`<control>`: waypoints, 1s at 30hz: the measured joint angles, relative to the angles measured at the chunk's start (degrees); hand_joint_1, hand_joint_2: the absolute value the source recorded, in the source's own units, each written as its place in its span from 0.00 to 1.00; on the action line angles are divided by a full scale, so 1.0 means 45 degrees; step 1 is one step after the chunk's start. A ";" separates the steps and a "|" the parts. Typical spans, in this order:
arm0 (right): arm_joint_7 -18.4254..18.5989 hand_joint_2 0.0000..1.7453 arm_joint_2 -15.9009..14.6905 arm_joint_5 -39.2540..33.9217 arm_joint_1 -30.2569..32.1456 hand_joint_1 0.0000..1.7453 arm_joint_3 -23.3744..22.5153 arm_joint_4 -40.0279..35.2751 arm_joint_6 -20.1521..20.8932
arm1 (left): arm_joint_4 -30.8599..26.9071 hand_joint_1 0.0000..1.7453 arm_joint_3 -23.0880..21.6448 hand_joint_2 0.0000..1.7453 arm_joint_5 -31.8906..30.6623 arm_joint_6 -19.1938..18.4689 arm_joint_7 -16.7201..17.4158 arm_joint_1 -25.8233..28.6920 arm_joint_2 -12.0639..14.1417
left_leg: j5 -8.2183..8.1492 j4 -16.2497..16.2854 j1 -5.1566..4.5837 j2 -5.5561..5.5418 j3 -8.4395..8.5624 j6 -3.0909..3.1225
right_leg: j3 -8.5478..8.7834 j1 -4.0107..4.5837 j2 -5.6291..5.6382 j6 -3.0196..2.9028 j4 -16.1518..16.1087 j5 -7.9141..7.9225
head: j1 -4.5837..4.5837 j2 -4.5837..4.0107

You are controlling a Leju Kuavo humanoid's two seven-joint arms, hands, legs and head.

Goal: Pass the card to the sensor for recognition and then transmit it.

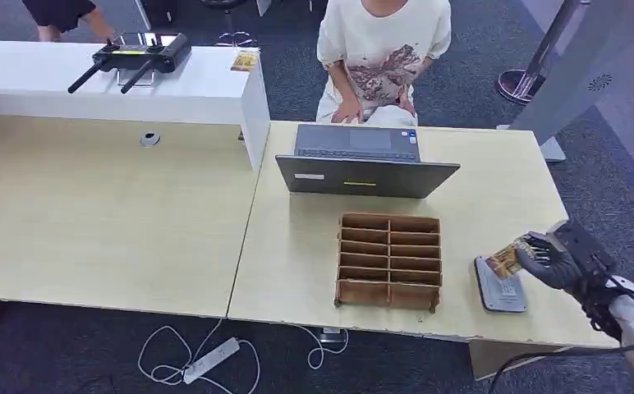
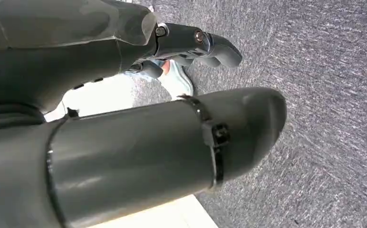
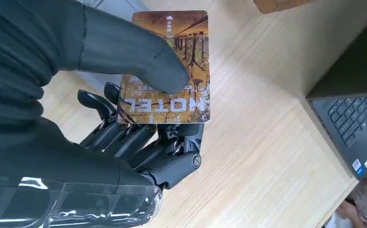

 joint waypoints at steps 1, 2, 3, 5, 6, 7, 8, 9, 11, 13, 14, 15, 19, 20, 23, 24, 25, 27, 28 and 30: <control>-0.0010 1.00 0.0020 0.0000 0.0013 1.00 0.0010 0.0000 0.0000 | 0.0000 0.00 0.0000 0.00 -0.0029 0.0000 0.0000 0.0000 0.0000 | 0.0000 0.0000 0.0000 0.0000 0.0000 0.0000 | 0.0000 0.0000 0.0000 0.0000 0.0000 0.0000 | 0.0000 0.0000; -0.0015 1.00 0.0039 0.0000 0.0029 1.00 0.0025 0.0000 0.0000 | 0.0000 0.00 0.0000 0.00 -0.0058 0.0000 0.0000 0.0001 0.0000 | 0.0000 0.0000 0.0000 -0.0001 -0.0001 0.0000 | 0.0000 0.0000 0.0000 0.0000 0.0000 0.0000 | 0.0000 0.0000; -0.0015 1.00 0.0059 0.0000 0.0043 1.00 0.0034 0.0000 0.0000 | 0.0000 0.00 0.0000 0.00 -0.0063 0.0000 0.0000 0.0001 0.0000 | 0.0000 0.0000 0.0000 -0.0001 -0.0001 0.0000 | 0.0000 0.0000 0.0000 0.0000 0.0000 0.0000 | 0.0000 0.0000; -0.0015 1.00 0.0093 0.0000 0.0066 1.00 0.0044 0.0000 -0.0005 | 0.0000 0.00 0.0000 0.00 -0.0092 0.0000 0.0000 0.0001 0.0000 | 0.0000 0.0000 0.0000 0.0000 -0.0001 0.0000 | 0.0000 0.0000 0.0000 0.0000 0.0000 0.0000 | 0.0000 0.0000; -0.0015 1.00 0.0107 0.0005 0.0075 1.00 0.0044 0.0005 -0.0024 | 0.0000 0.00 0.0000 0.00 -0.0097 0.0000 -0.0010 0.0001 0.0000 | 0.0000 0.0000 0.0000 0.0001 0.0000 0.0000 | 0.0000 0.0000 0.0001 0.0000 0.0000 0.0000 | 0.0000 0.0000; -0.0014 1.00 0.0122 0.0039 0.0088 1.00 0.0044 0.0005 -0.0039 | 0.0000 0.00 0.0000 0.00 -0.0126 0.0000 -0.0019 0.0001 0.0000 | 0.0000 0.0000 0.0000 0.0001 0.0000 0.0000 | 0.0000 0.0000 0.0001 0.0000 0.0000 0.0000 | 0.0000 0.0000; -0.0014 1.00 0.0131 0.0039 0.0111 1.00 0.0044 0.0005 -0.0072 | 0.0000 0.00 0.0000 0.00 -0.0155 0.0000 -0.0024 0.0001 0.0000 | 0.0000 0.0000 0.0000 0.0000 0.0000 0.0000 | 0.0000 0.0000 0.0000 0.0000 0.0000 0.0000 | 0.0000 0.0000; -0.0014 1.00 0.0141 0.0039 0.0136 1.00 0.0044 0.0000 -0.0092 | 0.0000 0.00 0.0000 0.00 -0.0180 0.0000 -0.0024 0.0002 0.0000 | 0.0000 0.0000 0.0000 -0.0001 0.0000 0.0000 | 0.0000 0.0000 0.0000 0.0000 0.0000 0.0000 | 0.0000 0.0000; 0.0049 1.00 0.0151 0.0044 0.0230 1.00 0.0044 0.0000 -0.0102 | 0.0000 0.00 0.0000 0.00 -0.0248 -0.0015 -0.0058 0.0002 0.0000 | 0.0000 0.0000 0.0000 -0.0002 0.0000 0.0000 | 0.0001 0.0000 -0.0001 0.0000 0.0000 0.0000 | 0.0000 0.0000; 0.0092 1.00 0.0151 0.0053 0.0344 1.00 0.0044 0.0000 -0.0107 | 0.0000 0.00 0.0000 0.00 -0.0320 -0.0044 -0.0078 0.0001 0.0005 | 0.0000 0.0000 0.0000 -0.0001 -0.0001 0.0000 | 0.0000 0.0000 -0.0001 0.0000 0.0000 0.0000 | 0.0000 0.0000; 0.0102 1.00 0.0151 0.0053 0.0390 1.00 0.0044 0.0000 -0.0097 | 0.0000 0.00 0.0000 0.00 -0.0325 -0.0058 -0.0078 0.0001 0.0005 | 0.0000 0.0000 0.0000 0.0000 -0.0001 0.0000 | 0.0000 0.0000 0.0000 0.0000 0.0000 0.0000 | 0.0000 0.0000; 0.0117 1.00 0.0151 0.0053 0.0420 1.00 0.0044 0.0000 -0.0083 | 0.0000 0.00 0.0000 0.00 -0.0330 -0.0073 -0.0078 0.0001 0.0005 | 0.0000 0.0000 0.0000 0.0000 -0.0002 0.0000 | 0.0000 0.0000 0.0001 0.0000 0.0000 0.0000 | 0.0000 0.0000; 0.0199 1.00 0.0170 0.0180 0.0412 1.00 0.0044 0.0015 -0.0019 | 0.0000 0.00 0.0000 0.00 -0.0398 -0.0078 -0.0073 -0.0001 0.0005 | 0.0000 0.0000 0.0000 0.0001 -0.0001 0.0000 | 0.0001 0.0000 0.0001 0.0000 0.0000 0.0000 | 0.0000 0.0000; 0.0204 1.00 0.0194 0.0209 0.0412 1.00 0.0044 0.0019 -0.0029 | 0.0000 0.00 0.0000 0.00 -0.0398 -0.0078 -0.0063 -0.0001 0.0000 | 0.0000 0.0000 0.0000 0.0000 -0.0002 0.0000 | 0.0001 0.0000 0.0000 0.0000 0.0000 0.0000 | 0.0000 0.0000; 0.0209 1.00 0.0277 0.0228 0.0410 1.00 0.0044 0.0044 -0.0102 | 0.0000 0.00 0.0000 0.00 -0.0427 -0.0078 -0.0063 -0.0001 0.0000 | 0.0000 0.0000 0.0000 0.0000 -0.0001 0.0000 | 0.0001 0.0000 0.0000 0.0000 0.0001 0.0000 | 0.0000 0.0000; 0.0214 1.00 0.0306 0.0263 0.0405 1.00 0.0044 0.0063 -0.0151 | 0.0000 0.00 0.0000 0.00 -0.0432 -0.0078 -0.0058 -0.0001 0.0000 | 0.0000 0.0000 0.0000 0.0000 -0.0001 0.0000 | 0.0001 0.0001 0.0000 0.0000 0.0002 0.0000 | 0.0000 0.0000; 0.0233 1.00 0.0340 0.0301 0.0402 1.00 0.0044 0.0078 -0.0224 | 0.0000 0.00 0.0000 0.00 -0.0437 -0.0078 -0.0058 -0.0002 0.0000 | 0.0000 0.0000 0.0000 0.0000 -0.0001 0.0000 | 0.0001 0.0000 0.0000 0.0000 0.0001 0.0000 | 0.0000 0.0000; 0.0248 1.00 0.0399 0.0311 0.0403 1.00 0.0044 0.0102 -0.0311 | 0.0000 0.00 0.0000 0.00 -0.0442 -0.0078 -0.0063 -0.0002 0.0000 | 0.0000 0.0000 0.0000 0.0000 -0.0002 0.0000 | 0.0001 0.0000 0.0000 0.0000 0.0002 0.0000 | 0.0000 0.0000; 0.0267 1.00 0.0432 0.0330 0.0397 1.00 0.0044 0.0126 -0.0398 | 0.0000 0.00 0.0000 0.00 -0.0457 -0.0083 -0.0058 -0.0002 0.0000 | 0.0000 0.0000 0.0000 0.0000 -0.0001 0.0000 | 0.0001 0.0000 0.0000 0.0000 0.0002 0.0000 | 0.0000 0.0000; 0.0287 1.00 0.0486 0.0471 0.0388 1.00 0.0044 0.0165 -0.0569 | 0.0000 0.00 0.0000 0.00 -0.0500 -0.0083 -0.0058 -0.0004 0.0000 | 0.0000 0.0000 0.0000 -0.0001 -0.0002 0.0000 | 0.0001 0.0000 0.0000 0.0000 0.0002 0.0000 | 0.0000 0.0000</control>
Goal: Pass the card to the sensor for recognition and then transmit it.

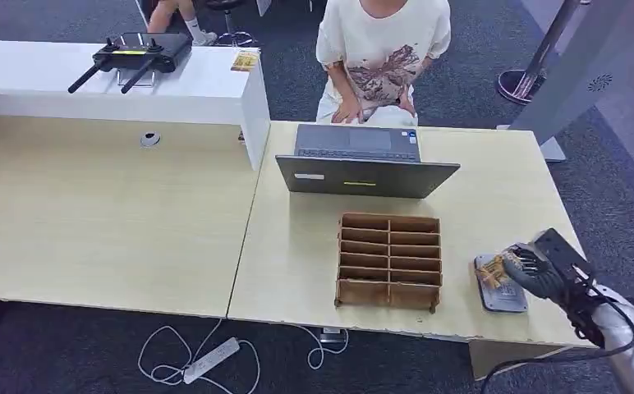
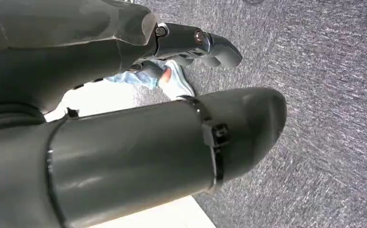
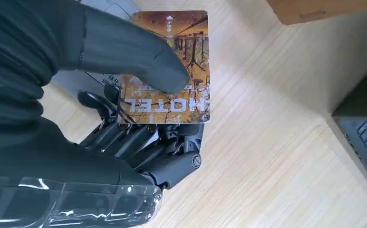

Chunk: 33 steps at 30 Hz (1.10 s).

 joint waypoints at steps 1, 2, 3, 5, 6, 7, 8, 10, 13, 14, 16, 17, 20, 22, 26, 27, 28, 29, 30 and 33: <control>0.0000 1.00 0.0029 0.0062 -0.0009 1.00 0.0000 0.0029 -0.0058 | 0.0000 0.00 0.0000 0.00 -0.0019 0.0000 0.0004 0.0000 0.0000 | 0.0000 0.0000 0.0000 0.0000 0.0000 0.0000 | 0.0000 0.0000 0.0000 0.0000 0.0000 0.0000 | 0.0000 0.0000; 0.0005 1.00 0.0058 0.0068 -0.0016 1.00 0.0000 0.0049 -0.0102 | 0.0000 0.00 0.0000 0.00 -0.0029 0.0000 0.0005 -0.0001 0.0000 | 0.0000 0.0000 0.0000 0.0000 0.0000 0.0000 | 0.0000 0.0000 0.0000 0.0000 0.0000 0.0000 | 0.0000 0.0000; 0.0005 1.00 0.0092 0.0068 -0.0026 1.00 0.0000 0.0073 -0.0150 | 0.0000 0.00 0.0000 0.00 -0.0034 -0.0005 0.0029 -0.0002 0.0000 | 0.0000 0.0000 0.0000 0.0000 0.0000 0.0000 | 0.0000 0.0000 0.0000 0.0000 0.0000 0.0000 | 0.0000 0.0000; 0.0029 1.00 0.0146 0.0117 -0.0053 1.00 0.0000 0.0117 -0.0199 | 0.0000 0.00 0.0000 0.00 -0.0044 -0.0015 0.0039 -0.0004 -0.0005 | 0.0000 0.0000 0.0000 0.0000 0.0000 0.0000 | 0.0000 0.0000 0.0000 0.0000 0.0000 0.0000 | 0.0000 0.0000; 0.0039 1.00 0.0170 0.0209 -0.0060 1.00 0.0000 0.0126 -0.0253 | 0.0000 0.00 0.0000 0.00 -0.0049 -0.0019 0.0039 -0.0003 -0.0005 | 0.0000 0.0000 0.0000 0.0000 0.0000 0.0000 | 0.0000 0.0000 0.0000 0.0000 0.0000 0.0000 | 0.0000 0.0000; 0.0078 1.00 0.0204 0.0291 -0.0058 1.00 0.0000 0.0131 -0.0355 | 0.0000 0.00 0.0000 0.00 -0.0049 -0.0029 0.0044 -0.0004 -0.0005 | 0.0000 0.0000 0.0000 0.0000 -0.0001 0.0000 | 0.0000 0.0000 0.0000 0.0000 0.0000 0.0000 | 0.0000 0.0000; 0.0107 1.00 0.0238 0.0388 -0.0058 1.00 0.0000 0.0136 -0.0446 | 0.0000 0.00 0.0000 0.00 -0.0053 -0.0029 0.0053 -0.0003 -0.0019 | 0.0000 0.0000 0.0000 0.0000 0.0000 0.0000 | 0.0000 -0.0001 0.0000 0.0000 0.0000 0.0000 | 0.0000 0.0000; 0.0155 1.00 0.0282 0.0505 -0.0059 1.00 0.0000 0.0136 -0.0538 | 0.0000 0.00 0.0000 0.00 -0.0068 -0.0029 0.0058 -0.0005 -0.0019 | 0.0000 0.0000 0.0000 0.0000 0.0001 0.0000 | 0.0000 0.0000 0.0000 0.0000 0.0000 0.0000 | 0.0000 0.0000; 0.0281 1.00 0.0344 0.0757 -0.0070 1.00 0.0000 0.0146 -0.0762 | 0.0000 0.00 0.0005 0.00 -0.0102 -0.0029 0.0058 -0.0005 -0.0024 | 0.0000 0.0000 0.0000 -0.0001 0.0000 0.0000 | 0.0001 0.0000 0.0000 0.0000 0.0000 0.0000 | 0.0000 0.0000; 0.0335 1.00 0.0369 0.0796 -0.0084 1.00 0.0000 0.0151 -0.0830 | 0.0000 0.00 0.0005 0.00 -0.0121 -0.0029 0.0058 -0.0005 -0.0029 | 0.0000 0.0000 0.0000 0.0000 0.0001 0.0000 | 0.0001 0.0000 0.0000 0.0000 0.0000 0.0000 | 0.0000 0.0000; 0.0355 1.00 0.0403 0.0898 -0.0115 1.00 0.0000 0.0170 -0.0874 | 0.0000 0.00 0.0010 0.00 -0.0126 -0.0029 0.0058 -0.0006 -0.0029 | 0.0000 0.0000 -0.0001 0.0001 0.0004 0.0000 | 0.0001 -0.0001 0.0001 0.0000 -0.0001 0.0000 | 0.0000 0.0000; 0.0359 1.00 0.0418 0.0918 -0.0121 1.00 0.0000 0.0189 -0.0912 | 0.0000 0.00 0.0010 0.00 -0.0145 -0.0029 0.0058 -0.0006 -0.0034 | 0.0000 0.0000 0.0000 0.0000 0.0003 0.0000 | 0.0001 -0.0001 0.0000 0.0000 -0.0001 0.0000 | 0.0005 0.0000; 0.0393 1.00 0.0476 0.1093 -0.0159 1.00 0.0000 0.0257 -0.1122 | 0.0000 0.00 0.0034 0.00 -0.0185 -0.0029 0.0058 -0.0006 -0.0039 | 0.0000 0.0000 -0.0001 0.0001 0.0004 0.0000 | 0.0004 -0.0001 0.0000 0.0000 -0.0001 0.0000 | 0.0000 0.0000; 0.0466 1.00 0.0510 0.1380 -0.0199 1.00 0.0000 0.0282 -0.1326 | 0.0000 0.00 0.0049 0.00 -0.0238 -0.0024 0.0058 -0.0009 -0.0039 | 0.0000 0.0000 -0.0001 0.0001 0.0008 0.0000 | 0.0006 -0.0001 0.0001 0.0000 -0.0002 0.0000 | 0.0000 0.0000; 0.0578 1.00 0.0583 0.1685 -0.0199 1.00 0.0000 0.0350 -0.1617 | 0.0000 0.00 0.0063 0.00 -0.0282 -0.0024 0.0058 -0.0010 -0.0049 | 0.0005 0.0000 -0.0001 0.0002 0.0008 0.0008 | 0.0006 -0.0001 0.0001 0.0000 -0.0002 0.0001 | 0.0000 0.0000; 0.0588 1.00 0.0597 0.1724 -0.0195 1.00 0.0000 0.0364 -0.1675 | 0.0000 0.00 0.0063 0.00 -0.0296 -0.0024 0.0058 -0.0010 -0.0049 | 0.0005 0.0000 -0.0002 0.0003 0.0009 0.0008 | 0.0006 -0.0001 0.0002 0.0000 -0.0002 0.0001 | -0.0005 0.0000; 0.0592 1.00 0.0602 0.1777 -0.0194 1.00 0.0000 0.0369 -0.1714 | 0.0000 0.00 0.0068 0.00 -0.0301 -0.0024 0.0054 -0.0011 -0.0049 | 0.0005 0.0000 -0.0002 0.0003 0.0009 0.0008 | 0.0006 -0.0001 0.0002 0.0000 -0.0002 0.0001 | 0.0000 0.0000; 0.0592 1.00 0.0602 0.1777 -0.0194 1.00 0.0000 0.0369 -0.1714 | 0.0000 0.00 0.0068 0.00 -0.0301 -0.0024 0.0054 -0.0011 -0.0049 | 0.0005 0.0000 -0.0002 0.0003 0.0009 0.0008 | 0.0006 -0.0001 0.0002 0.0000 -0.0002 0.0001 | 0.0000 0.0000; 0.0592 1.00 0.0602 0.1777 -0.0194 1.00 0.0000 0.0369 -0.1714 | 0.0000 0.00 0.0068 0.00 -0.0301 -0.0024 0.0054 -0.0011 -0.0049 | 0.0005 0.0000 -0.0002 0.0003 0.0009 0.0008 | 0.0006 -0.0001 0.0002 0.0000 -0.0002 0.0001 | 0.0000 0.0000; 0.0593 1.00 0.0602 0.1778 -0.0194 1.00 0.0000 0.0369 -0.1715 | 0.0000 0.00 0.0068 0.00 -0.0301 -0.0024 0.0053 -0.0011 -0.0049 | 0.0005 0.0000 -0.0002 0.0003 0.0009 0.0008 | 0.0006 -0.0001 0.0002 0.0000 -0.0002 0.0001 | 0.0000 0.0000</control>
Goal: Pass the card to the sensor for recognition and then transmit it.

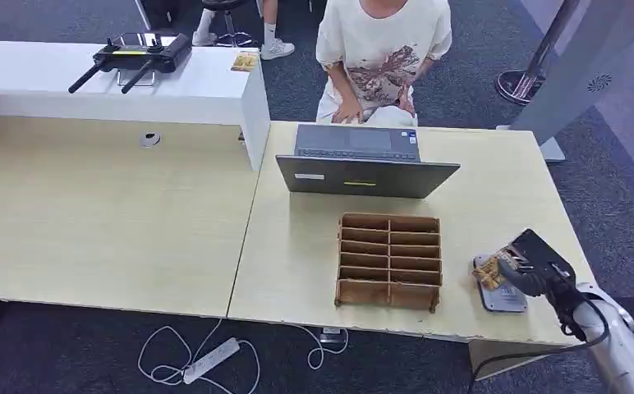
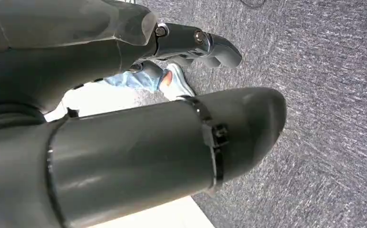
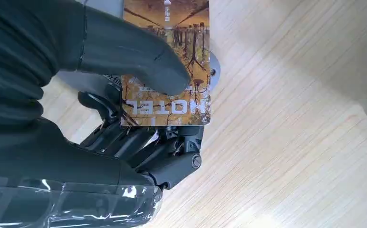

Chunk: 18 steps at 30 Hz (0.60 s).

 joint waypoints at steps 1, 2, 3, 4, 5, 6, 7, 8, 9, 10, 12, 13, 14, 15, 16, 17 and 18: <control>0.0005 1.00 0.0005 0.0024 0.0001 1.00 0.0000 0.0000 -0.0019 | 0.0000 0.00 0.0000 0.00 -0.0005 0.0000 0.0005 0.0000 0.0000 | 0.0000 0.0000 0.0000 0.0000 0.0000 0.0000 | 0.0000 0.0000 0.0000 0.0000 0.0000 0.0000 | 0.0000 0.0000; 0.0088 1.00 0.0019 0.0263 0.0004 1.00 0.0000 0.0005 -0.0121 | 0.0000 0.00 0.0005 0.00 -0.0044 0.0000 -0.0010 -0.0003 0.0000 | 0.0000 0.0000 0.0000 -0.0001 0.0000 0.0000 | 0.0000 0.0000 0.0000 0.0000 0.0000 0.0000 | 0.0000 0.0000; 0.0131 1.00 0.0029 0.0384 0.0006 1.00 0.0000 0.0005 -0.0180 | 0.0000 0.00 0.0005 0.00 -0.0058 0.0000 -0.0015 -0.0004 0.0000 | 0.0000 0.0000 0.0000 -0.0002 0.0001 0.0000 | 0.0000 0.0000 -0.0001 0.0000 0.0000 0.0000 | 0.0000 0.0000; 0.0287 1.00 0.0063 0.0879 0.0025 1.00 -0.0005 0.0005 -0.0441 | 0.0000 0.00 0.0015 0.00 -0.0170 0.0005 -0.0019 -0.0011 0.0000 | 0.0000 0.0000 0.0000 0.0000 0.0001 0.0000 | 0.0000 0.0000 -0.0001 0.0000 0.0000 0.0000 | 0.0000 0.0000; 0.0335 1.00 0.0097 0.1103 0.0071 1.00 -0.0058 0.0000 -0.0534 | 0.0000 0.00 0.0015 0.00 -0.0248 0.0005 -0.0029 -0.0018 0.0000 | 0.0000 0.0000 0.0001 0.0001 0.0003 0.0000 | 0.0001 0.0001 0.0001 0.0000 0.0000 0.0000 | 0.0000 0.0000; 0.0359 1.00 0.0111 0.1194 0.0085 1.00 -0.0097 -0.0010 -0.0544 | 0.0000 0.00 0.0019 0.00 -0.0277 0.0005 -0.0053 -0.0021 0.0000 | 0.0000 0.0000 0.0001 0.0001 0.0003 0.0000 | 0.0001 0.0001 0.0001 0.0000 0.0000 0.0000 | 0.0000 0.0000; 0.0388 1.00 0.0116 0.1258 0.0098 1.00 -0.0121 -0.0014 -0.0553 | 0.0000 0.00 0.0019 0.00 -0.0301 0.0005 -0.0063 -0.0023 0.0000 | 0.0000 0.0000 0.0001 0.0001 0.0004 0.0000 | 0.0001 0.0001 0.0001 0.0000 0.0000 0.0000 | 0.0000 0.0000; 0.0418 1.00 0.0121 0.1282 0.0130 1.00 -0.0145 -0.0029 -0.0558 | 0.0000 0.00 0.0019 0.00 -0.0320 0.0005 -0.0068 -0.0024 0.0000 | 0.0000 0.0000 0.0001 0.0000 0.0004 0.0000 | 0.0003 0.0001 0.0001 0.0000 0.0000 0.0000 | 0.0000 0.0000; 0.0427 1.00 0.0121 0.1340 0.0177 1.00 -0.0185 -0.0054 -0.0583 | 0.0000 0.00 0.0019 0.00 -0.0335 0.0005 -0.0078 -0.0024 0.0000 | 0.0000 0.0000 0.0001 0.0001 0.0005 0.0000 | 0.0003 0.0001 0.0001 0.0000 0.0000 0.0000 | 0.0000 0.0000; 0.0427 1.00 0.0126 0.1403 0.0224 1.00 -0.0233 -0.0083 -0.0612 | 0.0000 0.00 0.0019 0.00 -0.0364 0.0005 -0.0088 -0.0026 0.0000 | 0.0000 0.0000 0.0001 0.0001 0.0004 0.0000 | 0.0004 0.0001 0.0001 0.0000 0.0000 0.0000 | 0.0000 0.0000; 0.0452 1.00 0.0136 0.1452 0.0295 1.00 -0.0335 -0.0160 -0.0646 | 0.0000 0.00 0.0019 0.00 -0.0418 0.0005 -0.0097 -0.0030 0.0000 | 0.0000 0.0000 0.0001 0.0004 0.0007 0.0000 | 0.0004 0.0001 0.0002 0.0000 0.0000 0.0000 | 0.0000 0.0000; 0.0466 1.00 0.0141 0.1452 0.0325 1.00 -0.0369 -0.0180 -0.0670 | 0.0000 0.00 0.0019 0.00 -0.0432 0.0005 -0.0097 -0.0031 0.0000 | 0.0000 0.0000 0.0001 0.0003 0.0006 0.0000 | 0.0004 0.0000 0.0001 0.0000 0.0000 0.0000 | 0.0000 0.0000; 0.0466 1.00 0.0141 0.1452 0.0354 1.00 -0.0408 -0.0219 -0.0670 | 0.0000 0.00 0.0019 0.00 -0.0437 0.0005 -0.0102 -0.0031 0.0000 | 0.0000 0.0000 0.0001 0.0003 0.0006 0.0000 | 0.0005 0.0000 0.0001 0.0000 -0.0001 0.0000 | 0.0000 0.0000; 0.0466 1.00 0.0146 0.1486 0.0388 1.00 -0.0447 -0.0253 -0.0670 | 0.0000 0.00 0.0019 0.00 -0.0442 0.0005 -0.0102 -0.0033 0.0000 | 0.0000 0.0000 0.0001 0.0003 0.0007 0.0000 | 0.0005 0.0001 0.0001 0.0000 -0.0001 0.0000 | 0.0000 0.0000; 0.0466 1.00 0.0146 0.1515 0.0425 1.00 -0.0476 -0.0287 -0.0670 | 0.0000 0.00 0.0019 0.00 -0.0457 0.0005 -0.0107 -0.0034 0.0000 | 0.0000 0.0000 0.0001 0.0003 0.0007 0.0000 | 0.0005 0.0001 0.0001 0.0000 -0.0001 0.0000 | 0.0000 0.0000; 0.0471 1.00 0.0146 0.1559 0.0465 1.00 -0.0515 -0.0335 -0.0670 | 0.0000 0.00 0.0019 0.00 -0.0481 0.0000 -0.0107 -0.0038 0.0000 | 0.0000 0.0000 0.0001 0.0003 0.0007 0.0000 | 0.0006 0.0001 0.0001 0.0000 -0.0001 0.0000 | 0.0000 0.0000; 0.0471 1.00 0.0155 0.1646 0.0496 1.00 -0.0578 -0.0379 -0.0665 | 0.0000 0.00 0.0019 0.00 -0.0505 -0.0005 -0.0112 -0.0042 0.0000 | 0.0000 0.0000 0.0001 0.0003 0.0007 0.0000 | 0.0006 0.0000 0.0001 0.0000 -0.0001 0.0000 | 0.0000 0.0000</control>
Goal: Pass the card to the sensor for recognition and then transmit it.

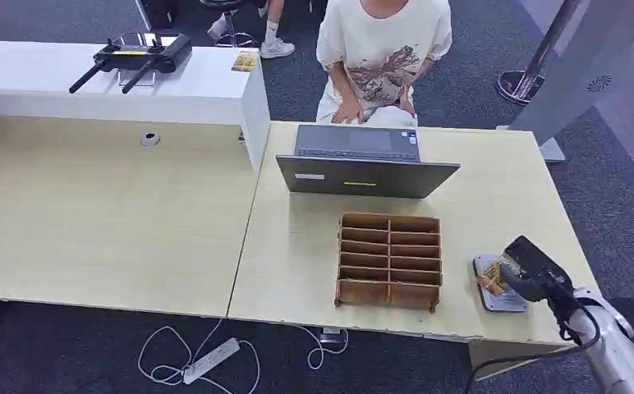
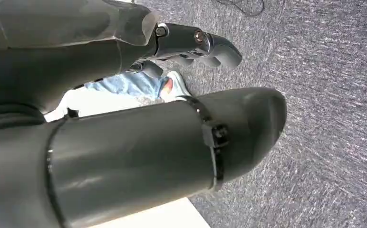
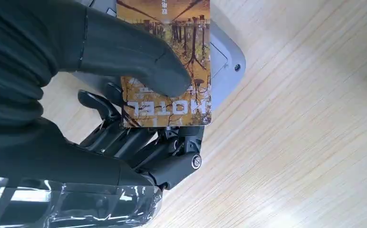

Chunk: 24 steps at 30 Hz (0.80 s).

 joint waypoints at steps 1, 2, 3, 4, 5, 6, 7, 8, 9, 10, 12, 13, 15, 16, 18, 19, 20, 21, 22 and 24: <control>0.0000 1.00 0.0024 0.0014 0.0023 1.00 -0.0068 -0.0034 0.0024 | 0.0000 0.00 0.0000 0.00 -0.0019 -0.0005 0.0000 -0.0003 0.0000 | 0.0000 0.0000 0.0000 0.0000 0.0001 0.0000 | 0.0000 0.0000 0.0000 0.0000 0.0000 0.0000 | 0.0000 0.0000; 0.0000 1.00 0.0034 0.0024 0.0036 1.00 -0.0117 -0.0058 0.0073 | 0.0000 0.00 0.0000 0.00 -0.0024 -0.0005 0.0000 -0.0005 0.0000 | 0.0000 0.0000 0.0000 0.0001 0.0001 0.0000 | 0.0000 0.0000 0.0001 0.0000 0.0000 0.0000 | 0.0000 0.0000; -0.0005 1.00 0.0044 0.0029 0.0042 1.00 -0.0165 -0.0073 0.0116 | 0.0000 0.00 0.0000 0.00 -0.0043 -0.0005 0.0000 -0.0007 0.0000 | 0.0000 0.0000 0.0000 0.0001 0.0001 0.0000 | 0.0000 0.0000 0.0001 0.0000 0.0000 0.0000 | 0.0000 0.0000; -0.0020 1.00 0.0053 0.0029 0.0047 1.00 -0.0199 -0.0087 0.0190 | 0.0000 0.00 0.0000 0.00 -0.0058 -0.0005 0.0000 -0.0008 0.0000 | 0.0000 0.0000 0.0000 0.0001 0.0002 0.0000 | 0.0000 0.0000 0.0001 0.0000 0.0000 0.0000 | 0.0005 0.0000; -0.0053 1.00 0.0063 0.0029 0.0047 1.00 -0.0247 -0.0092 0.0243 | 0.0000 0.00 0.0000 0.00 -0.0078 -0.0009 0.0000 -0.0013 0.0000 | 0.0000 0.0000 0.0000 0.0001 0.0002 0.0000 | 0.0000 0.0000 0.0001 0.0000 0.0000 0.0000 | 0.0000 0.0000; -0.0063 1.00 0.0082 0.0029 0.0055 1.00 -0.0305 -0.0092 0.0267 | 0.0000 0.00 0.0000 0.00 -0.0102 -0.0010 0.0000 -0.0015 0.0000 | 0.0000 0.0000 0.0000 0.0002 0.0002 0.0000 | 0.0000 0.0000 0.0001 0.0000 0.0000 0.0000 | 0.0000 0.0000; -0.0078 1.00 0.0092 0.0024 0.0061 1.00 -0.0350 -0.0092 0.0282 | 0.0000 0.00 0.0005 0.00 -0.0107 -0.0010 0.0000 -0.0016 0.0000 | 0.0000 0.0000 0.0000 0.0002 0.0001 0.0000 | 0.0000 0.0000 0.0001 0.0000 0.0000 0.0000 | 0.0000 0.0000; -0.0083 1.00 0.0102 0.0024 0.0065 1.00 -0.0393 -0.0092 0.0291 | 0.0000 0.00 0.0005 0.00 -0.0116 -0.0010 0.0000 -0.0017 0.0000 | 0.0000 0.0000 0.0000 0.0001 0.0001 0.0000 | 0.0000 0.0000 0.0001 0.0000 0.0000 0.0000 | 0.0000 0.0000; -0.0121 1.00 0.0107 0.0000 0.0070 1.00 -0.0412 -0.0092 0.0330 | 0.0000 0.00 0.0005 0.00 -0.0121 -0.0010 0.0000 -0.0018 0.0000 | 0.0000 0.0000 0.0000 0.0001 0.0001 0.0000 | 0.0000 0.0000 0.0001 0.0000 0.0001 0.0000 | 0.0000 0.0000; -0.0184 1.00 0.0117 -0.0038 0.0070 1.00 -0.0446 -0.0092 0.0412 | 0.0000 0.00 0.0005 0.00 -0.0126 -0.0010 0.0000 -0.0018 0.0000 | 0.0000 0.0000 0.0000 0.0001 0.0001 0.0000 | 0.0000 0.0000 0.0001 0.0000 0.0001 0.0000 | 0.0000 0.0000; -0.0388 1.00 0.0141 -0.0329 0.0070 1.00 -0.0563 -0.0092 0.0756 | 0.0000 0.00 0.0005 0.00 -0.0160 -0.0010 0.0000 -0.0023 0.0000 | 0.0000 0.0000 0.0000 0.0001 0.0001 0.0000 | -0.0001 0.0000 0.0002 0.0000 0.0001 0.0000 | 0.0000 0.0000; -0.0523 1.00 0.0151 -0.0557 0.0070 1.00 -0.0650 -0.0092 0.0998 | 0.0000 0.00 0.0010 0.00 -0.0165 -0.0010 -0.0005 -0.0024 0.0000 | 0.0000 0.0000 0.0000 0.0001 0.0001 0.0000 | -0.0001 0.0000 0.0002 0.0000 0.0001 0.0000 | -0.0005 0.0000; -0.0782 1.00 0.0165 -0.1045 0.0069 1.00 -0.0850 -0.0092 0.1502 | 0.0000 0.00 0.0010 0.00 -0.0199 -0.0010 -0.0015 -0.0029 -0.0005 | 0.0000 0.0000 0.0000 0.0000 0.0000 0.0000 | -0.0001 0.0000 0.0001 0.0000 0.0001 0.0000 | 0.0000 0.0000; -0.0884 1.00 0.0165 -0.1225 0.0067 1.00 -0.0923 -0.0092 0.1691 | 0.0000 0.00 0.0015 0.00 -0.0204 -0.0010 -0.0015 -0.0030 0.0000 | 0.0000 0.0000 0.0000 -0.0002 -0.0002 0.0000 | 0.0000 0.0000 -0.0001 0.0000 0.0001 0.0000 | 0.0000 0.0000; -0.1035 1.00 0.0165 -0.1497 0.0064 1.00 -0.1073 -0.0092 0.1992 | 0.0000 0.00 0.0015 0.00 -0.0219 -0.0010 -0.0019 -0.0032 -0.0005 | 0.0000 0.0000 0.0000 -0.0002 -0.0004 0.0000 | -0.0001 0.0000 -0.0002 0.0000 0.0002 0.0000 | 0.0000 0.0000; -0.1074 1.00 0.0165 -0.1589 0.0063 1.00 -0.1122 -0.0087 0.2079 | 0.0000 0.00 0.0019 0.00 -0.0228 -0.0005 -0.0019 -0.0032 -0.0005 | 0.0000 0.0000 0.0000 -0.0003 -0.0006 0.0000 | -0.0001 0.0000 -0.0002 0.0000 0.0002 0.0000 | 0.0000 0.0000; -0.1108 1.00 0.0165 -0.1667 0.0053 1.00 -0.1151 -0.0087 0.2118 | 0.0000 0.00 0.0019 0.00 -0.0238 -0.0005 -0.0024 -0.0034 -0.0005 | 0.0000 0.0000 0.0000 -0.0003 -0.0007 0.0000 | -0.0002 0.0000 -0.0002 0.0000 0.0002 0.0000 | 0.0000 0.0000; -0.1137 1.00 0.0165 -0.1720 0.0027 1.00 -0.1161 -0.0078 0.2191 | 0.0000 0.00 0.0019 0.00 -0.0248 -0.0005 -0.0039 -0.0034 -0.0005 | 0.0000 0.0000 0.0000 -0.0002 -0.0007 0.0000 | -0.0001 0.0000 -0.0001 0.0000 0.0002 0.0000 | -0.0005 0.0000; -0.1166 1.00 0.0165 -0.1803 -0.0006 1.00 -0.1166 -0.0058 0.2244 | 0.0000 0.00 0.0024 0.00 -0.0257 -0.0005 -0.0049 -0.0035 -0.0005 | 0.0000 0.0000 0.0000 -0.0001 -0.0006 0.0000 | -0.0002 0.0000 -0.0001 0.0000 0.0002 0.0000 | 0.0000 0.0000; -0.1244 1.00 0.0165 -0.1939 -0.0095 1.00 -0.1166 -0.0005 0.2278 | 0.0000 0.00 0.0029 0.00 -0.0291 0.0000 -0.0063 -0.0036 -0.0005 | 0.0000 0.0000 -0.0001 -0.0003 -0.0007 0.0000 | -0.0002 0.0000 -0.0001 0.0000 0.0002 0.0000 | -0.0005 0.0000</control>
